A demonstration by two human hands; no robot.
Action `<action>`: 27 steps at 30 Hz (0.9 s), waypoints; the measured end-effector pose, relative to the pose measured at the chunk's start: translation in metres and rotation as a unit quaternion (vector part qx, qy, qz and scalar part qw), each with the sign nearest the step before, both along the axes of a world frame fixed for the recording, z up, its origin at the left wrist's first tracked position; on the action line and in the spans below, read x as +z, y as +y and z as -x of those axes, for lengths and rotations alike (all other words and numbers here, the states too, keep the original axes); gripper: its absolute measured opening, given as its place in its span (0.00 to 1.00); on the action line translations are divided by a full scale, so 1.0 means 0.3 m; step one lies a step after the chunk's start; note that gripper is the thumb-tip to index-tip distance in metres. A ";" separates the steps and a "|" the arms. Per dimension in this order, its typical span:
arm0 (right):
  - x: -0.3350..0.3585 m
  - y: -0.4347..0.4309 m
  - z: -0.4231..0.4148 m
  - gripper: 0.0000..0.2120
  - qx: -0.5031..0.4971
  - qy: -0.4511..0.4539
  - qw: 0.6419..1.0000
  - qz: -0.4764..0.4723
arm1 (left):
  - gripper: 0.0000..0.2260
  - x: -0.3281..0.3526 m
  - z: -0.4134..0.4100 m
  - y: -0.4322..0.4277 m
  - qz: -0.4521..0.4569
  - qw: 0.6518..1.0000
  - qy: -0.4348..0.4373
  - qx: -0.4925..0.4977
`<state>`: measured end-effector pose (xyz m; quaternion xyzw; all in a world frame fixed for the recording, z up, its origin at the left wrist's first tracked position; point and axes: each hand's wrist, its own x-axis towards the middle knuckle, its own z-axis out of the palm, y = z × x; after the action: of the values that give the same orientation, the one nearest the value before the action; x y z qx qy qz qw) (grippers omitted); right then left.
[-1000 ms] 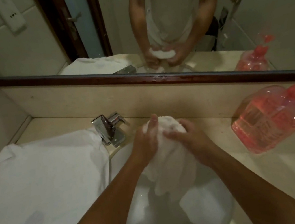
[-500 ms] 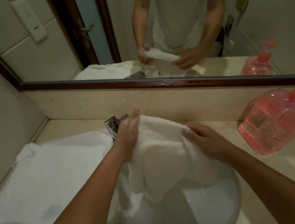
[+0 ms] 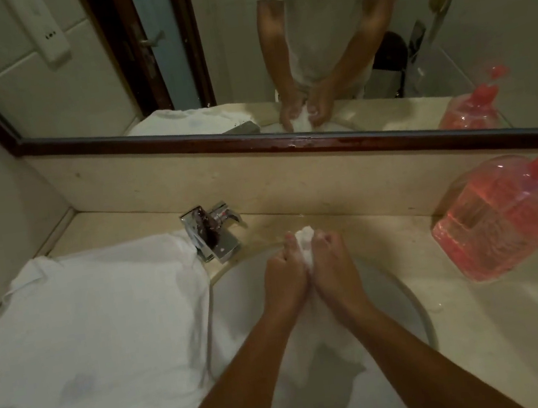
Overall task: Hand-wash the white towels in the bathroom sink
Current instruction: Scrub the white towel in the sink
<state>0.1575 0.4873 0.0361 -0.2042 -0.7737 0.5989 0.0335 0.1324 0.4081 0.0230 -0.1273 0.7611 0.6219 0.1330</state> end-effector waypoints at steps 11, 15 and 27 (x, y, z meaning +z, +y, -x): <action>-0.028 0.039 -0.007 0.20 -0.025 0.016 1.000 0.005 | 0.25 0.010 0.017 0.018 0.024 0.993 0.109 -0.026; -0.024 0.087 0.075 0.13 -0.041 -0.022 0.999 -0.005 | 0.25 0.008 -0.002 0.056 0.040 0.993 0.097 -0.047; -0.256 0.170 0.024 0.23 0.031 -0.118 0.989 0.080 | 0.23 -0.229 0.063 -0.051 0.044 0.996 -0.003 -0.079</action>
<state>0.1503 0.5383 -0.0408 -0.2514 -0.7275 0.6315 -0.0934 0.1134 0.3929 -0.0458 -0.0742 0.7951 0.5750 0.1780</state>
